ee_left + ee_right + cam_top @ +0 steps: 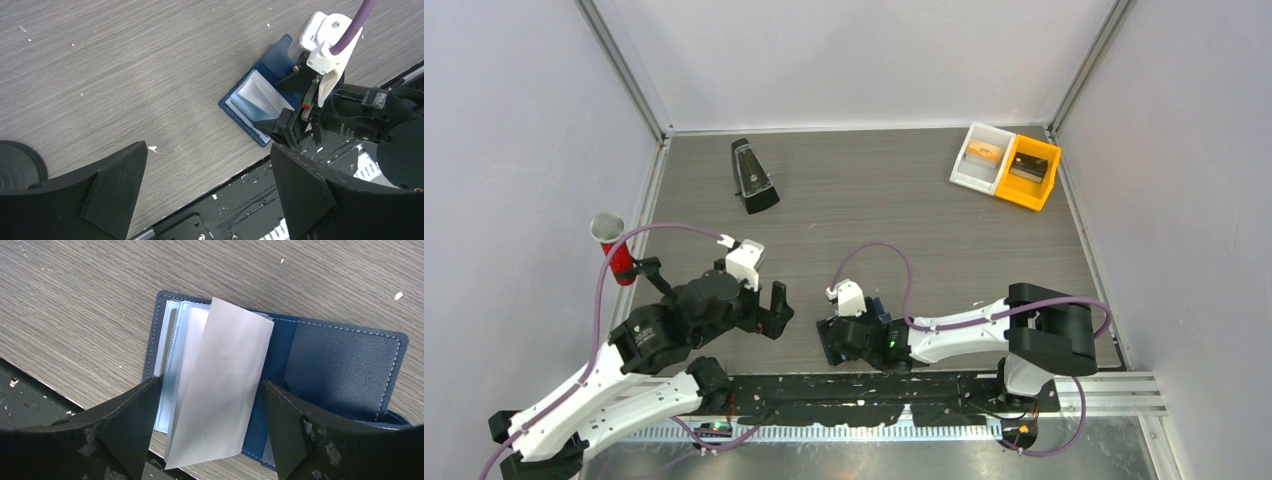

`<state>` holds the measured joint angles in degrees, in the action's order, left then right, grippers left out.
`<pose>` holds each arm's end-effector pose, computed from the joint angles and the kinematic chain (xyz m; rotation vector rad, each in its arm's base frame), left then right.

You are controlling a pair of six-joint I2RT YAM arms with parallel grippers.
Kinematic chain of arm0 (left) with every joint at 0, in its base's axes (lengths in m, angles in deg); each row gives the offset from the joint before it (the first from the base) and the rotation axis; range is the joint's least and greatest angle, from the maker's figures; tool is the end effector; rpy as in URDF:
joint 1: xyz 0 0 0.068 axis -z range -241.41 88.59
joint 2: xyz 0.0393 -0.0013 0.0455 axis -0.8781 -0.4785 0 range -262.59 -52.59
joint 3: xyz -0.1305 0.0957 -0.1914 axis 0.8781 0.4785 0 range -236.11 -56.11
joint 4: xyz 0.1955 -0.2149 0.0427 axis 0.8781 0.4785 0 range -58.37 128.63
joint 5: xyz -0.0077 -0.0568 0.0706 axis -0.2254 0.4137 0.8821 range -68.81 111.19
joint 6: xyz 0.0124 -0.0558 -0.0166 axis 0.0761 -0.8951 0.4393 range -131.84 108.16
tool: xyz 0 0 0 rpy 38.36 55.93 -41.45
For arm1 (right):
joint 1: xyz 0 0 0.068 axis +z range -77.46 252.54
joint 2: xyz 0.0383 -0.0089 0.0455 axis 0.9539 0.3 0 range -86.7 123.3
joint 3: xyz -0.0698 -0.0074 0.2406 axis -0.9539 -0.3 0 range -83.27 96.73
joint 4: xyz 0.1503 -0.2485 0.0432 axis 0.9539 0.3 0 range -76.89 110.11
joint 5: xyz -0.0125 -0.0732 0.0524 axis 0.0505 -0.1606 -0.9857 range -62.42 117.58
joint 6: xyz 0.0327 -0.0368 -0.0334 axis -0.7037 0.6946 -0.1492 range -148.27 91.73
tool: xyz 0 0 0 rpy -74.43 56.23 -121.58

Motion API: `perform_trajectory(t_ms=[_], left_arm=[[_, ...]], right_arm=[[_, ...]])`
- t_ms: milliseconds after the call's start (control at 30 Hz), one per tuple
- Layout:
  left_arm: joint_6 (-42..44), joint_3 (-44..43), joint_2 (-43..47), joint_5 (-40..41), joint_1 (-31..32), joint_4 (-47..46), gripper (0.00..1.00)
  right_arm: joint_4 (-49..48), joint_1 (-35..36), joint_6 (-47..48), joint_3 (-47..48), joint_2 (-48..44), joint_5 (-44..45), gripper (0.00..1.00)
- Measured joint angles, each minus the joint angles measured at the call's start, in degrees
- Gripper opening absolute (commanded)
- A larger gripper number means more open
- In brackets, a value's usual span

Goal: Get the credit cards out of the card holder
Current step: Remove the credit card from the card holder.

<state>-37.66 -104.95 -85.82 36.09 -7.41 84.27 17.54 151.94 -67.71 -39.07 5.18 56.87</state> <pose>0.1053 -0.1259 0.3085 0.4022 2.1993 -0.4895 0.0815 0.3194 0.1001 -0.6053 2.2830 0.3827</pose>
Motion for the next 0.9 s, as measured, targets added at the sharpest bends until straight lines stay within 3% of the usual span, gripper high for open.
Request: perform_trajectory(t_ms=[267, 533, 900], left_arm=[[-5.7, 4.7, 2.4, 0.1, 0.0, -1.9, 0.94], [-11.5, 9.9, 4.0, -0.2, 0.0, -4.5, 0.83], [-17.5, 16.1, -6.1, -4.8, 0.0, -14.0, 0.61]], right_arm=[[0.3, 0.0, -1.6, 0.0, 0.4, 1.4, 0.70], [-3.0, -0.4, -3.3, -3.7, -2.4, 0.9, 0.56], [-13.8, -3.8, -6.0, -11.0, -6.4, -5.7, 0.43]])
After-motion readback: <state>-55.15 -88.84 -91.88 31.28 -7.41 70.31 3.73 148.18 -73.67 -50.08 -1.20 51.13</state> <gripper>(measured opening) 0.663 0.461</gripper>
